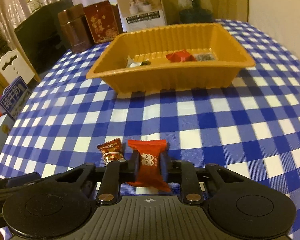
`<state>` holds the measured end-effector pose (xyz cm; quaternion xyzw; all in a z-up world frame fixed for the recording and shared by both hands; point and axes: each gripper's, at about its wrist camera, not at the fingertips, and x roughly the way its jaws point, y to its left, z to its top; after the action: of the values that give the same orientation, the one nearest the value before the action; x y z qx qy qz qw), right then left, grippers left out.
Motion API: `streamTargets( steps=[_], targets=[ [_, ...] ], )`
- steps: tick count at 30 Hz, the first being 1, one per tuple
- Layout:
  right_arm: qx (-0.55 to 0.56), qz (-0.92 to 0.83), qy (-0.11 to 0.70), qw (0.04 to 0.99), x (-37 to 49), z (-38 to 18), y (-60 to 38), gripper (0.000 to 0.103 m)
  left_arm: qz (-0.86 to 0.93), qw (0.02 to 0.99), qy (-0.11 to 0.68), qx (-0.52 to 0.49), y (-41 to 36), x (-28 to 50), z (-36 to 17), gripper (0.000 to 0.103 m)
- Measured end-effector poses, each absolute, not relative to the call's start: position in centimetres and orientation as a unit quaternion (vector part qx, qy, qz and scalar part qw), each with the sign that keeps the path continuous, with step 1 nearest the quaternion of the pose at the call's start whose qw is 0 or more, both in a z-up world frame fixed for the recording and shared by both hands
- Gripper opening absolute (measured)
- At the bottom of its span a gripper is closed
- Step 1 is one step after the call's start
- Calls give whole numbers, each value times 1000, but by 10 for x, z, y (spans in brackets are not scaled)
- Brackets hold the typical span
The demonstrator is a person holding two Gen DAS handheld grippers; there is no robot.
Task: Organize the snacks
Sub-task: 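Grasp the red printed packet with the right tool while the left tool grasps the brown candy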
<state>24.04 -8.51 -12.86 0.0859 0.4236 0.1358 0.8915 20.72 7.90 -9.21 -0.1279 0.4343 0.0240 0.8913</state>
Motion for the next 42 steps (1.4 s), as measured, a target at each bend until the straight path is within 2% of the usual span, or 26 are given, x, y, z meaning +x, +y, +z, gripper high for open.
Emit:
streamTargets(
  steps=[8, 11, 13, 15, 21, 27, 29, 31, 32, 35, 38, 42],
  targets=[
    [90, 101, 413, 901, 231, -120, -127, 21, -3, 895, 427, -130, 57, 224, -94, 57],
    [84, 88, 413, 902, 227, -120, -141, 21, -14, 895, 425, -131, 47, 231, -98, 54],
    [77, 80, 414, 903, 224, -122, -147, 21, -19, 897, 423, -126, 39, 236, -102, 44],
    [71, 75, 416, 904, 222, -125, -151, 21, -22, 898, 423, -117, 33, 241, -107, 40],
    [37, 82, 403, 911, 214, -129, -151, 21, -25, 898, 426, -109, 24, 250, -119, 33],
    [6, 95, 389, 916, 207, -135, -145, 21, -33, 904, 418, -80, 15, 255, -123, 32],
    [10, 98, 389, 916, 207, -136, -147, 21, -35, 905, 419, -66, 11, 257, -124, 29],
    [15, 100, 393, 914, 208, -136, -148, 21, -33, 905, 420, -51, 8, 257, -124, 20],
    [16, 101, 394, 913, 209, -136, -149, 22, -32, 905, 421, -47, 7, 258, -124, 19],
    [14, 105, 397, 912, 210, -136, -149, 24, -32, 904, 423, -51, 9, 257, -123, 17],
    [13, 104, 405, 908, 210, -139, -148, 32, -36, 903, 425, -56, 11, 255, -122, 17],
    [14, 102, 408, 907, 207, -144, -149, 33, -40, 902, 426, -62, 13, 248, -120, 16]
  ],
)
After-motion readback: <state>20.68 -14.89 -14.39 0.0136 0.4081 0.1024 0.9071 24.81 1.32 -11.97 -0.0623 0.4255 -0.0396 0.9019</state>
